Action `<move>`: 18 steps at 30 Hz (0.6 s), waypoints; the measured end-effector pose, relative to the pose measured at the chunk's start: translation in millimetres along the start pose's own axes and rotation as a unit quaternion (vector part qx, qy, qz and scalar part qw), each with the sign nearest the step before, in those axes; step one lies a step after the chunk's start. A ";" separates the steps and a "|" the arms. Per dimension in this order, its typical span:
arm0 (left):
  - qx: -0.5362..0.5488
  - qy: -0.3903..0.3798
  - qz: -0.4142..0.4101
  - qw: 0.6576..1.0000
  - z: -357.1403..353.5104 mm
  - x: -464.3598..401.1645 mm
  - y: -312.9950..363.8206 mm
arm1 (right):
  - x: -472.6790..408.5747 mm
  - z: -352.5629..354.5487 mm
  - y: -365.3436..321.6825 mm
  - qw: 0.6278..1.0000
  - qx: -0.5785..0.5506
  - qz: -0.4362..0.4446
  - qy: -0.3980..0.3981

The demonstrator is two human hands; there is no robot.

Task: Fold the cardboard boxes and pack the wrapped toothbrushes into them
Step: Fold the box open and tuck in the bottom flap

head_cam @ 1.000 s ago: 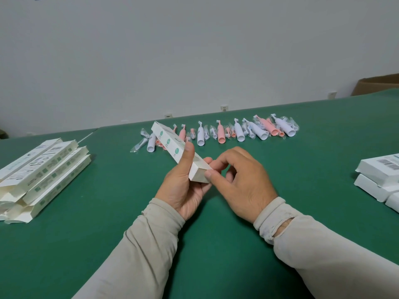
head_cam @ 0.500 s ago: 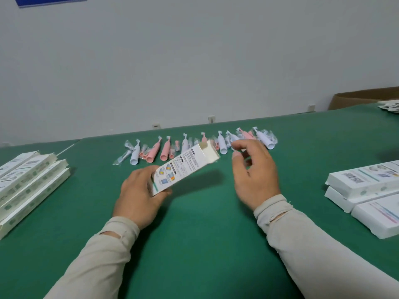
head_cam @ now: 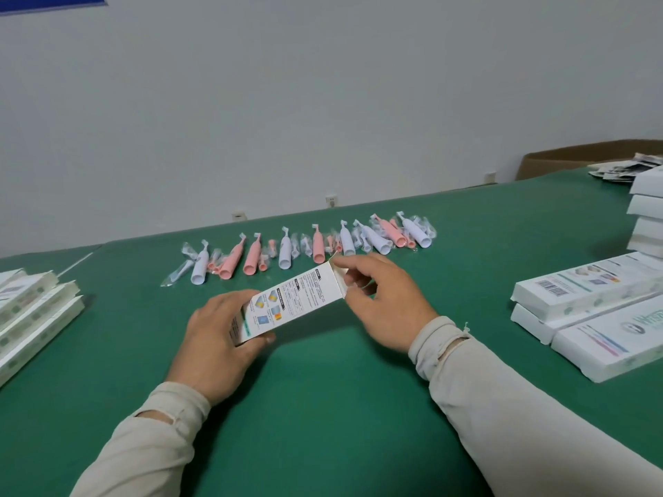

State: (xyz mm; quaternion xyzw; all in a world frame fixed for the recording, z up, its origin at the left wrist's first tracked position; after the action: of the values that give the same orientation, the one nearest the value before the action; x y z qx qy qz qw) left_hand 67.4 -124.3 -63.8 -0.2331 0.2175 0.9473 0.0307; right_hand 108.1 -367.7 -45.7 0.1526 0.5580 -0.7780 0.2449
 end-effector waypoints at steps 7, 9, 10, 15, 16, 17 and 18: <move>-0.041 0.054 0.062 0.996 -1.5 -12.7 -4.6 | -39.3 35.4 26.0 0.976 -0.084 -0.091 0.181; -0.066 0.074 0.078 0.992 -3.5 -19.7 -1.0 | -62.6 64.2 45.3 0.953 -0.001 -0.152 0.262; -0.068 0.078 0.078 0.992 -5.5 -21.4 0.9 | -74.4 75.8 57.1 0.943 0.047 -0.188 0.271; -0.067 0.103 0.083 0.989 -13.9 -23.6 -4.0 | -128.4 118.1 110.9 0.901 0.242 -0.308 0.185; -0.064 0.111 0.089 0.988 -15.7 -23.6 -6.7 | -139.4 120.7 118.8 0.901 0.262 -0.311 0.151; -0.063 0.116 0.091 0.987 -17.3 -24.2 -8.9 | -150.0 121.1 125.0 0.903 0.276 -0.308 0.115; -0.062 0.117 0.092 0.987 -18.8 -25.4 -10.9 | -159.4 119.5 131.0 0.907 0.283 -0.302 0.082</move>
State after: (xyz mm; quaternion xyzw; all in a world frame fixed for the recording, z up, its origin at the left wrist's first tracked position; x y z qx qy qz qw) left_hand 99.8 -121.4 -71.6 -0.3229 0.1809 0.9239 -0.0971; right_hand 317.4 -480.5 -28.8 0.1028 0.3515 -0.9249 -0.1017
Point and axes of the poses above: each hand's wrist, its own x-axis away from the middle knuckle, its own z-axis out of the back of the hand, y = z × x, the point moved 5 cm from there along -x, towards the middle knuckle, and after that the axes turned 7 degrees about -x, right-handed, at the moved point
